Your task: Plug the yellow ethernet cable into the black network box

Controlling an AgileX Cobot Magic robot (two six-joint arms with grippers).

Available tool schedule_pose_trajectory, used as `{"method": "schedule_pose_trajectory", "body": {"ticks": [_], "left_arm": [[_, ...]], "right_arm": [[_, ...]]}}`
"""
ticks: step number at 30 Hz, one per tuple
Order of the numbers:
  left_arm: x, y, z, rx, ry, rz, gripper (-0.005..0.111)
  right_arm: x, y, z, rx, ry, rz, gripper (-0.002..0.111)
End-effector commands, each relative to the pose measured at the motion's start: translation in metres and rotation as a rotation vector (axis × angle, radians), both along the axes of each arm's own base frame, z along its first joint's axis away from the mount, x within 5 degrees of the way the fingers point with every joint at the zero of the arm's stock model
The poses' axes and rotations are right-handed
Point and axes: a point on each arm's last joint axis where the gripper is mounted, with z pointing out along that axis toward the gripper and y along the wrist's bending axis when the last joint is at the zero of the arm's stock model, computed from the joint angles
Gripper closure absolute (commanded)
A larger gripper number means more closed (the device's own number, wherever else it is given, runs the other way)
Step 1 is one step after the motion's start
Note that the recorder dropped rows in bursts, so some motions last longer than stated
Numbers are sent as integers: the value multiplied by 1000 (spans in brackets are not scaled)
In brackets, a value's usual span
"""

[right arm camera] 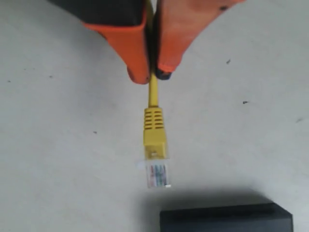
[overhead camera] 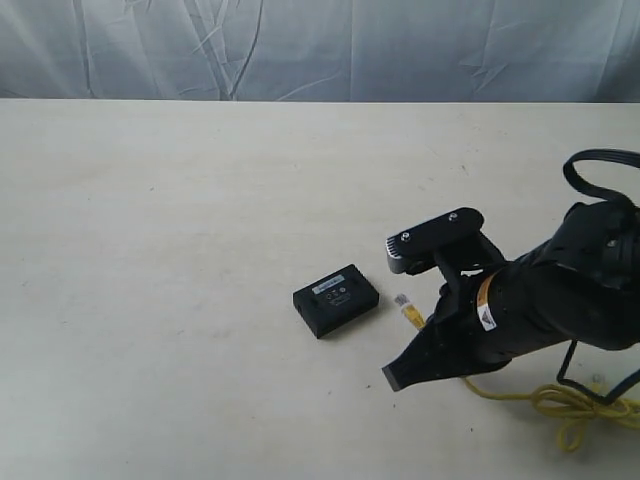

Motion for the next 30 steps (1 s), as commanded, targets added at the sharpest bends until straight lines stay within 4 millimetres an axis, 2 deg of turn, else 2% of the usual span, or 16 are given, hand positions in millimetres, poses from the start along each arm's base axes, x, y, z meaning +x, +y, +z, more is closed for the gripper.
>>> {"method": "schedule_pose_trajectory", "body": {"ticks": [1,3,4,7,9,12,15,20,23,26,30], "left_arm": [[17,-5,24,42,277,-38,107],[49,-7,42,118,482,-49,107],[76,-9,54,217,619,-72,107],[126,-17,54,361,841,-180,107],[163,-25,41,426,954,-299,107],[211,-41,20,458,1023,-473,107],[247,-64,-12,482,1081,-598,107],[286,-120,-52,626,1106,-796,107],[303,-148,-72,696,1115,-931,107],[317,-168,-83,714,1095,-1063,107],[326,-186,-93,682,1056,-1155,107]], "right_arm": [[4,2,-16,-23,20,16,109],[5,5,-22,-14,21,18,109],[3,9,-24,-11,20,36,109],[-2,16,-23,-13,13,86,109],[-5,21,-22,-16,10,114,109],[-3,27,-22,-25,14,125,109],[4,33,-19,-47,15,132,109],[12,39,-20,-117,27,193,109],[12,38,-24,-155,35,259,109],[13,40,-24,-145,24,266,109],[14,40,-24,-146,13,297,109]]}}
